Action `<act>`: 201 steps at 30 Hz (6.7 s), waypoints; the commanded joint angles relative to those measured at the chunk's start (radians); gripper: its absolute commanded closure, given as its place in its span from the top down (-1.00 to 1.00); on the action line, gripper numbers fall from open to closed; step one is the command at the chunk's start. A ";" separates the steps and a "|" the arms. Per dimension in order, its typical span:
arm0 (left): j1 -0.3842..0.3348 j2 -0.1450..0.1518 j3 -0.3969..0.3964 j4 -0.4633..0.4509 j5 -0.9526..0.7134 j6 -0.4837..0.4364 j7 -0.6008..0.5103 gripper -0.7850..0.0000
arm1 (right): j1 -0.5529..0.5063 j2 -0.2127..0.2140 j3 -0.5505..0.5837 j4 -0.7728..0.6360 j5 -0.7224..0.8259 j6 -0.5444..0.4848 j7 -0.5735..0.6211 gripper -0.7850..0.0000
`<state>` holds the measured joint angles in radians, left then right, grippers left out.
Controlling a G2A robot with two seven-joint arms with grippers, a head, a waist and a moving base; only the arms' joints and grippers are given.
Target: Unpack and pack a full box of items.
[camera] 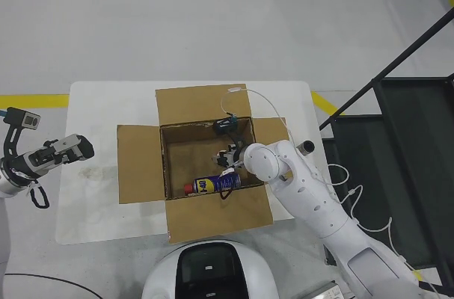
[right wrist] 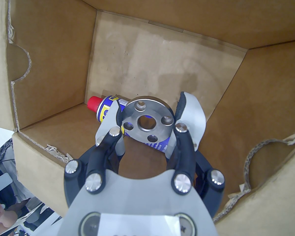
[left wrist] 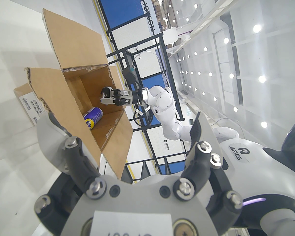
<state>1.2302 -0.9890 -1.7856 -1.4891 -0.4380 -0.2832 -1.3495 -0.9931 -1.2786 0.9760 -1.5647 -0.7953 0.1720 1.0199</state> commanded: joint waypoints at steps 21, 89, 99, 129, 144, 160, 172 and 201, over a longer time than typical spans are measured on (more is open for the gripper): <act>0.000 0.000 0.000 0.000 0.000 0.000 0.000 1.00 | -0.450 0.117 0.716 -0.434 0.060 -0.079 0.233 -1.00; 0.000 0.000 0.000 0.000 0.000 0.000 0.000 1.00 | -0.194 0.118 0.555 0.403 0.044 0.019 -0.164 1.00; 0.000 0.000 0.000 0.000 0.000 0.000 0.000 1.00 | -0.439 0.145 0.725 -0.088 0.110 0.056 -0.090 1.00; 0.000 0.000 0.000 0.000 0.000 0.000 0.000 1.00 | -0.066 0.119 0.199 -0.164 0.194 -0.447 0.071 1.00; 0.000 0.000 0.000 0.000 0.000 0.000 0.000 1.00 | 0.053 0.110 0.070 -0.090 -0.026 -0.635 0.016 1.00; 0.000 0.000 0.000 0.000 0.000 0.000 0.000 1.00 | 0.351 -0.017 -0.344 0.304 0.004 -0.750 0.094 1.00; 0.000 0.000 0.000 0.000 0.000 0.000 0.000 1.00 | 0.439 -0.118 -0.497 0.515 -0.025 -0.681 0.066 1.00; 0.000 0.000 0.000 0.000 0.000 0.000 0.000 1.00 | 0.531 -0.279 -0.596 0.833 -0.059 -0.698 -0.020 -1.00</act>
<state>1.2302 -0.9890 -1.7856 -1.4891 -0.4380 -0.2832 -1.3495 -0.4661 -1.5583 0.3748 -0.7306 -0.8557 -0.5220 1.0005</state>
